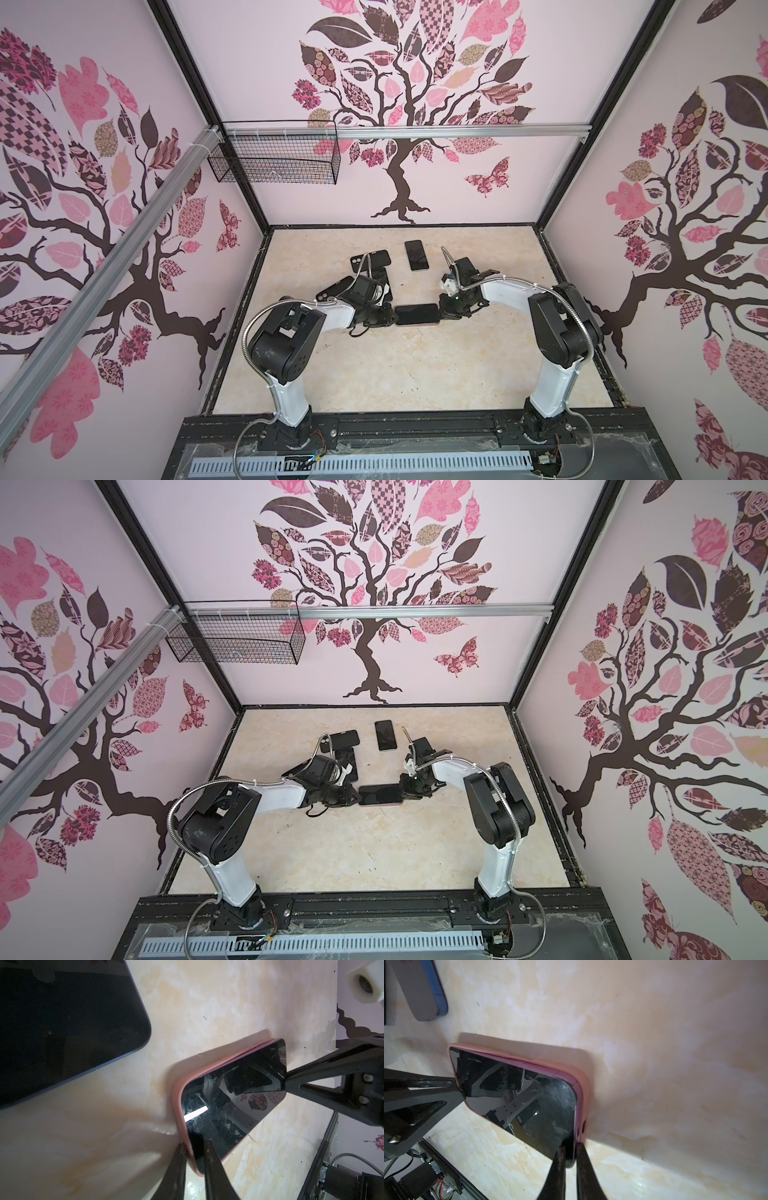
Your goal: Put the phone into the phone case
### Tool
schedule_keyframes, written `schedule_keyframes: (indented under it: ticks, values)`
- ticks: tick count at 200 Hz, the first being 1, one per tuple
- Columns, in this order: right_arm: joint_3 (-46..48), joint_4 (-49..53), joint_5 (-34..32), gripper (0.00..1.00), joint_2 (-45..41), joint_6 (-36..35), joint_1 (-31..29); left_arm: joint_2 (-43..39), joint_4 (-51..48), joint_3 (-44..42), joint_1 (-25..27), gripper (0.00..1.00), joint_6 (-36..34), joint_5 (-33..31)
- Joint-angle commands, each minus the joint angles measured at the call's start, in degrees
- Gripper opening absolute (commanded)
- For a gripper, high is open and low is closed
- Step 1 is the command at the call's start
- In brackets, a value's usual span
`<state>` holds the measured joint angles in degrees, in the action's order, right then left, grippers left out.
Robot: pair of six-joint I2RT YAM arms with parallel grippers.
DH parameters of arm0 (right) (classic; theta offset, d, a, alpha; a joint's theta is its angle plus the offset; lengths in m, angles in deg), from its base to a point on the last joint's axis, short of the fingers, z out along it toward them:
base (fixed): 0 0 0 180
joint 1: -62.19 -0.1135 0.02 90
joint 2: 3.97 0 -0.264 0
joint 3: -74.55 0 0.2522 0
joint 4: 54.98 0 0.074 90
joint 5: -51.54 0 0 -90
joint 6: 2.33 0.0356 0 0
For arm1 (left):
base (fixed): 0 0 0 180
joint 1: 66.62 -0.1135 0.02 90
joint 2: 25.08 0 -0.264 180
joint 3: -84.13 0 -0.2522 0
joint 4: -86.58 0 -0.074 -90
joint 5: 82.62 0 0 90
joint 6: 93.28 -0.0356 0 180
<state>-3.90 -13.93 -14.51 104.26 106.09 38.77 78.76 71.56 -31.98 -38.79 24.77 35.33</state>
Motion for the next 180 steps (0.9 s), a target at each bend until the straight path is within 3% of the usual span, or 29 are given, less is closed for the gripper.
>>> schedule_keyframes:
  ticks: [1, 96, 156, 180]
  values:
    - [4.92, -10.83, -2.14, 0.12, 16.03, -0.38, -8.27, 3.30, -0.14, -1.66, 1.93, 0.20, -1.25, 1.37]
    - [4.22, -11.03, -3.19, 0.12, 20.25, 0.12, -9.89, 3.53, -0.93, -1.45, 1.92, 0.22, -1.25, 0.88]
    - [6.62, -10.60, -3.63, 0.12, 15.27, -0.35, -9.94, 3.31, -1.99, -1.96, 1.94, 0.22, -2.19, 0.71]
    - [6.64, -9.09, -6.72, 0.12, 13.48, -0.55, -9.91, 3.03, -2.56, -2.14, 1.94, 0.22, -2.63, 0.23]
